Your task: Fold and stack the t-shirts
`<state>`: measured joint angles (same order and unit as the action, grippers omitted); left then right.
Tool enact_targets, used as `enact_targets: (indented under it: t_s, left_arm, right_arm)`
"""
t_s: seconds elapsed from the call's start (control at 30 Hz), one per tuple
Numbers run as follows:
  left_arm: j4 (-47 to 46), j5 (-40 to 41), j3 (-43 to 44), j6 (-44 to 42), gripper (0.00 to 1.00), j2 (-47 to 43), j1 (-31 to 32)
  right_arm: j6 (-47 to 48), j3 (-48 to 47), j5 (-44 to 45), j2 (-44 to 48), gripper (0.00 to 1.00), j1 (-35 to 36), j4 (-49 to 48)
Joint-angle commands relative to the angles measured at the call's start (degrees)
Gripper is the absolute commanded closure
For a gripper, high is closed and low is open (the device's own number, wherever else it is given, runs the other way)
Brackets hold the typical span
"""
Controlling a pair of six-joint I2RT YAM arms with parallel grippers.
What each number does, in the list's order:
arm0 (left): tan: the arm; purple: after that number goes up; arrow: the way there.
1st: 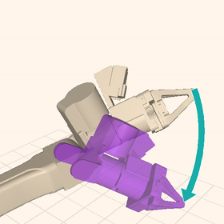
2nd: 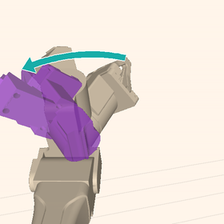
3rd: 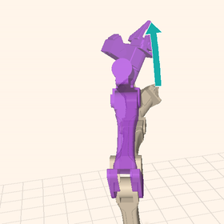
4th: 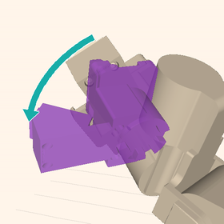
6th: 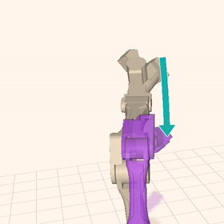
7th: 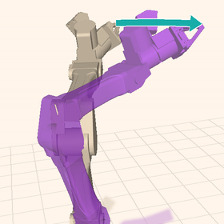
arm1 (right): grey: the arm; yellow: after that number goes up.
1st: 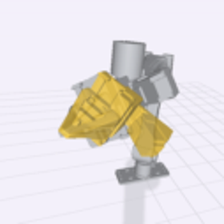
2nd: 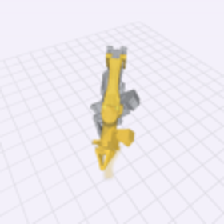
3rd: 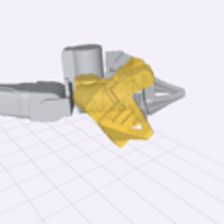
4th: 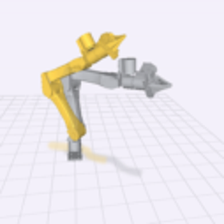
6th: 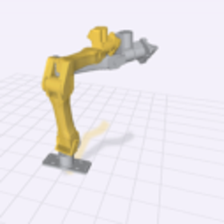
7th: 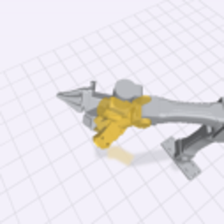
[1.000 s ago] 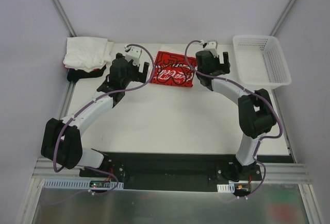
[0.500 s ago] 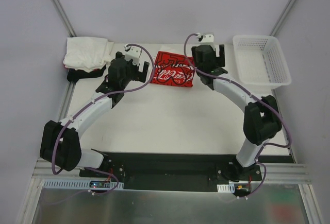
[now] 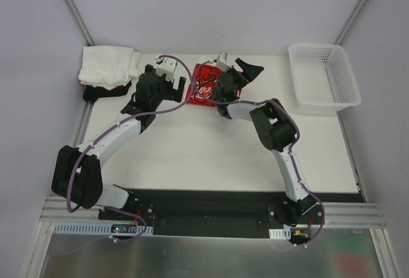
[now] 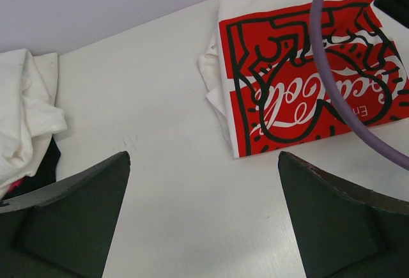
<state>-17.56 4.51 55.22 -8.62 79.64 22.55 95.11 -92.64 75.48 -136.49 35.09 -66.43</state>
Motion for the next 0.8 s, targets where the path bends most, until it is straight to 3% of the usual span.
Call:
enact_targets:
  t_s: [0.0,0.07,0.1,0.13,0.17,0.2,0.23,0.3,0.37,0.43,0.5,0.6,0.67,0.77]
  left_arm:
    - [-1.51,-1.52,0.50,-0.43,0.01,-0.18,0.31]
    - [-0.99,-2.66,0.68,-0.43,0.01,0.08,0.31]
    - [-0.55,-2.93,1.29,-0.34,0.01,0.17,0.31]
    - [-0.02,-3.28,1.47,-0.34,0.01,0.26,0.31]
    - [0.85,-4.33,1.73,-0.52,0.01,0.43,0.31]
    - [1.56,-4.42,2.34,-0.61,0.01,0.43,0.31]
    - [2.09,-5.38,2.61,-0.52,0.01,0.61,0.31]
    - [4.01,-7.84,3.66,-0.96,0.01,0.96,0.22]
    - [4.99,-9.25,4.02,-1.31,0.01,1.49,0.22]
    - [4.99,-10.92,3.84,-1.48,0.01,1.58,0.22]
    - [3.94,-12.77,2.71,-2.27,0.01,1.66,0.22]
    - [1.39,-19.69,1.38,-3.50,0.01,1.66,-0.22]
    - [1.48,-26.99,1.82,-2.64,0.01,2.63,-1.44]
    - [1.92,-38.83,3.66,0.78,0.01,4.65,-4.77]
  right_arm:
    - [-16.60,3.86,2.13,17.35,0.03,3.31,1.45]
    - [-30.44,5.89,0.03,22.46,0.03,3.75,18.35]
    - [-50.00,5.46,-5.21,27.28,0.03,3.67,40.72]
    - [-58.90,3.02,-10.91,29.85,0.03,3.49,53.13]
    - [-67.43,1.60,-18.11,31.61,0.03,1.67,63.08]
    - [-73.78,0.19,-31.23,33.02,0.03,0.52,75.88]
    - [-80.71,0.09,-39.45,36.26,0.03,-0.97,78.36]
    - [-85.24,1.41,-60.06,38.30,0.04,-6.07,80.48]
    - [-90.70,3.68,-69.03,39.71,0.04,-10.45,79.80]
    - [-90.46,7.10,-64.79,40.77,0.04,-10.75,75.16]
    - [-84.32,12.97,-50.88,41.83,0.04,-8.73,67.37]
    - [-79.04,20.27,-42.30,42.70,0.04,-7.50,55.39]
    - [-78.94,22.93,-44.97,43.49,0.04,-8.45,50.90]
    - [-85.25,27.15,-55.76,46.13,0.04,-11.96,47.74]
